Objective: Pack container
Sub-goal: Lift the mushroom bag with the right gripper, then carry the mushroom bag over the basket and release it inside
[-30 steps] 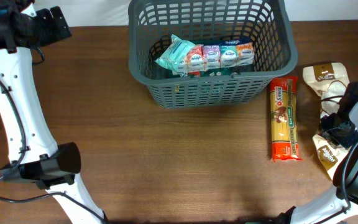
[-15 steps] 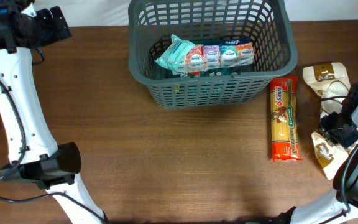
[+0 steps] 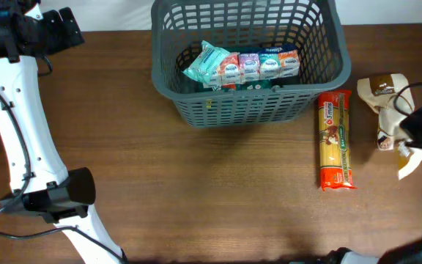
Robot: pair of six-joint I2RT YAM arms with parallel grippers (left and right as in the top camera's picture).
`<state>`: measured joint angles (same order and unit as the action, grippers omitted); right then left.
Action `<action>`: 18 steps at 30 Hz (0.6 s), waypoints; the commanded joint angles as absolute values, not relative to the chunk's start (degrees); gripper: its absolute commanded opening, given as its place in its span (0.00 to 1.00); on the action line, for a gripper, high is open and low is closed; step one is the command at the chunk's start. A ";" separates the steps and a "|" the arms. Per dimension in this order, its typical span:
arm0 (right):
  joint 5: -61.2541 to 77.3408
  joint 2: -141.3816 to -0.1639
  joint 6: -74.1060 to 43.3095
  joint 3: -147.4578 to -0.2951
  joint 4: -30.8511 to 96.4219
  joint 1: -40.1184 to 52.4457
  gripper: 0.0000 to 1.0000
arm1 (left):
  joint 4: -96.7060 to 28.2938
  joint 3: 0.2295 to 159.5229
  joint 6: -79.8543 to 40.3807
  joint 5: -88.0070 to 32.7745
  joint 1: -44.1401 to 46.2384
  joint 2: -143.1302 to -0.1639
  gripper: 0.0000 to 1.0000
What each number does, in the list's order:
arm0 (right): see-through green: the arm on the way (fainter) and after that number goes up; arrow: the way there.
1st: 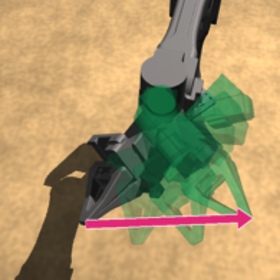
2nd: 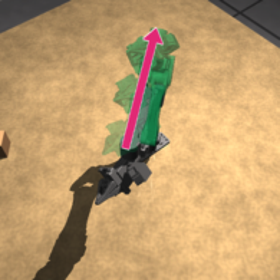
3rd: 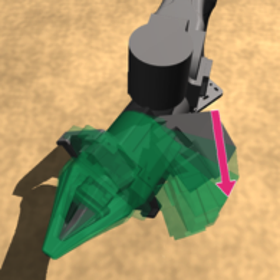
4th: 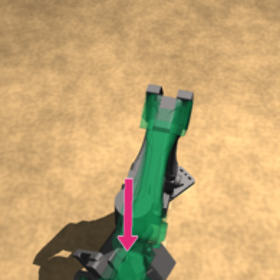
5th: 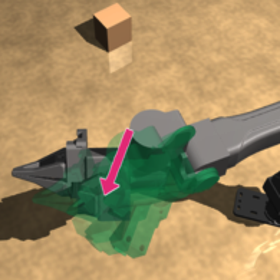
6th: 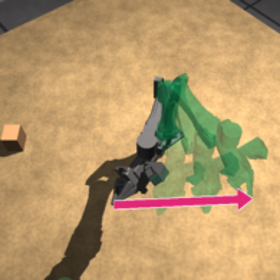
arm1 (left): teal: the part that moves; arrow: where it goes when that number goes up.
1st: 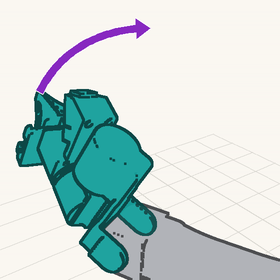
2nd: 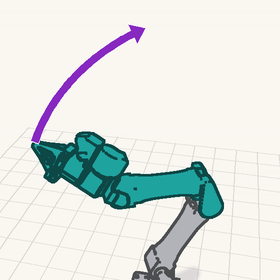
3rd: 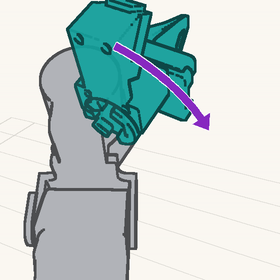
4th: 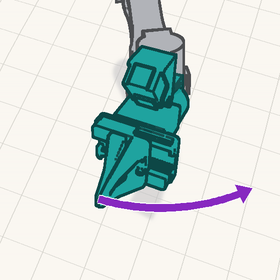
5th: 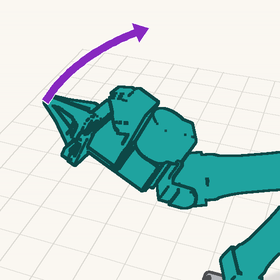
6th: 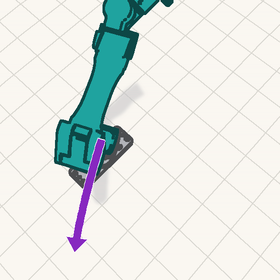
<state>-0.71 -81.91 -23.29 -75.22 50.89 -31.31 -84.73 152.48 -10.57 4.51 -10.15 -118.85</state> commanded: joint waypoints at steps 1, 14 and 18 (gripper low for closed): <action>5.74 -76.16 -22.72 -78.54 51.13 -31.16 0.04 | -84.93 152.70 -11.29 4.29 -10.39 -119.13 0.99; 22.52 -66.54 -7.31 -95.81 49.82 -20.27 0.04 | -84.93 152.70 -11.29 4.29 -10.39 -119.13 0.99; 24.34 -67.96 -4.71 -99.24 47.90 -12.82 0.04 | -84.93 152.70 -11.29 4.29 -10.39 -119.13 0.99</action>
<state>20.53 -66.83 -9.17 -96.75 48.69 -17.08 -84.73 152.48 -10.57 4.51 -10.15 -118.85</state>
